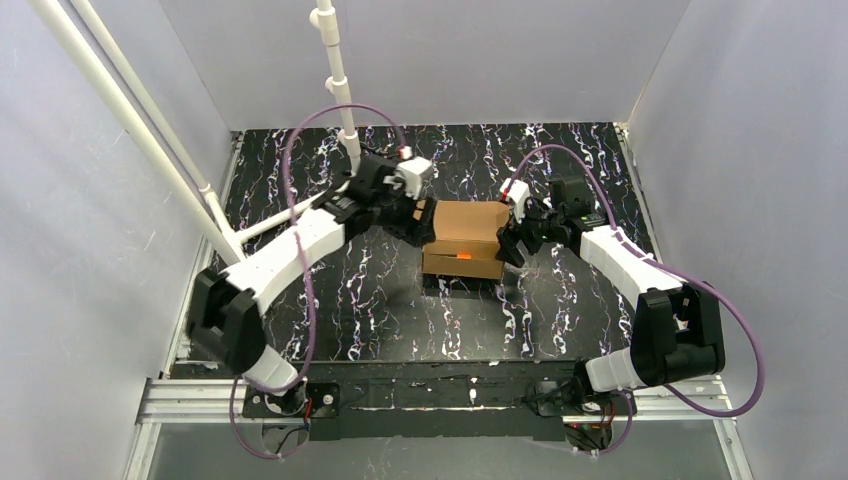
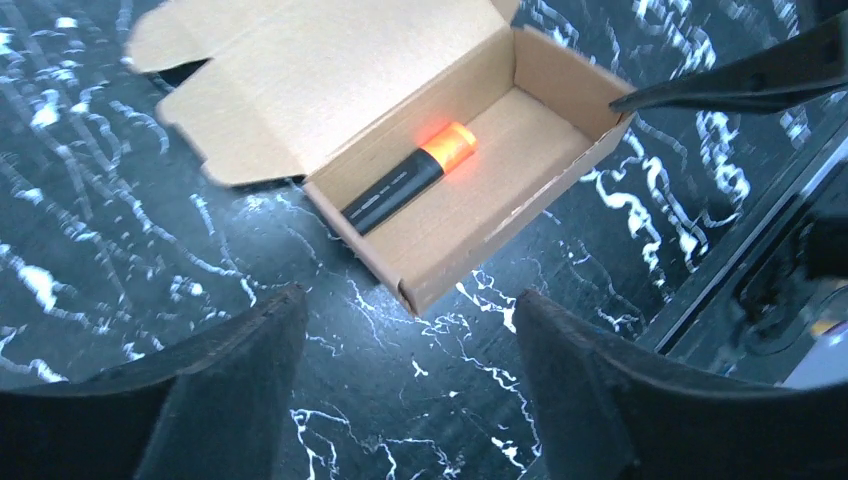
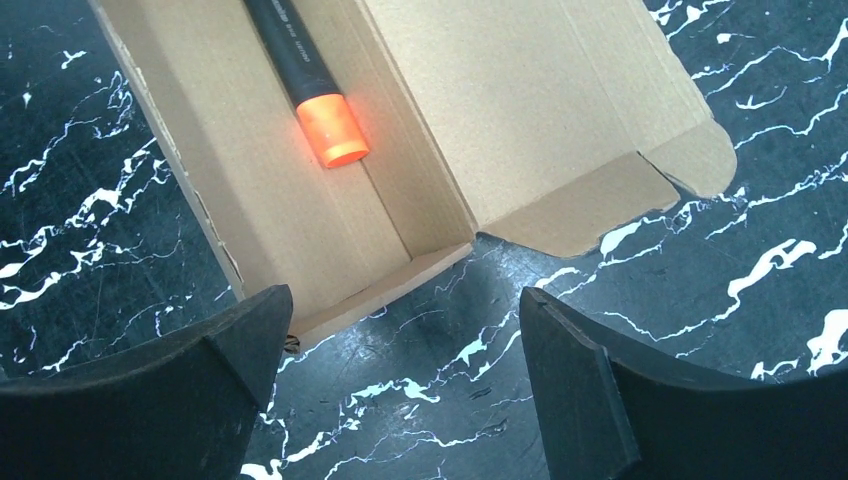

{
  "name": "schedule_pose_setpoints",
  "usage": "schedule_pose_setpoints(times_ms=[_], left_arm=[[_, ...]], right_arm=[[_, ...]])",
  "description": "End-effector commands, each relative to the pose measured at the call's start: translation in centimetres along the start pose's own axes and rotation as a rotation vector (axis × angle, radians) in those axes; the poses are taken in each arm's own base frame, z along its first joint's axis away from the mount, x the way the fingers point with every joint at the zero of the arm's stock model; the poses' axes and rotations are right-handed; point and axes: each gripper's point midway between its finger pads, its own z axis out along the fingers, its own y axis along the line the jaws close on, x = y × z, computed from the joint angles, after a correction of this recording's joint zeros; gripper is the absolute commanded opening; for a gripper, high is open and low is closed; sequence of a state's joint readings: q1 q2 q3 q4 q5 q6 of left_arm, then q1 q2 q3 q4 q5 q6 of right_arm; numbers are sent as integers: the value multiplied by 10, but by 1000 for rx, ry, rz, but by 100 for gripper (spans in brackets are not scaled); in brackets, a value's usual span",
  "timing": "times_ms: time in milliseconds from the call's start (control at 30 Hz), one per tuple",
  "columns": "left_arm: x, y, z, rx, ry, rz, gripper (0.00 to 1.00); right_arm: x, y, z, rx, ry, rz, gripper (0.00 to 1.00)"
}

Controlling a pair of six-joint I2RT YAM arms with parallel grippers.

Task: Fold the paper box

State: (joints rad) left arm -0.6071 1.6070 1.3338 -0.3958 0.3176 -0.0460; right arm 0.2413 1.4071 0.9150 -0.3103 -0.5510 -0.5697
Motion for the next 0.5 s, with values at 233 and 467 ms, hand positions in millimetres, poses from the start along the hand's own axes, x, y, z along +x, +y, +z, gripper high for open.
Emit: schedule_pose_setpoints(times_ms=[233, 467], left_arm=[[21, 29, -61, 32, -275, -389, 79], [44, 24, -55, 54, -254, -470, 78]], right_arm=[[-4, 35, -6, -165, -48, -147, 86], [32, 69, 3, -223, 90, -362, 82]])
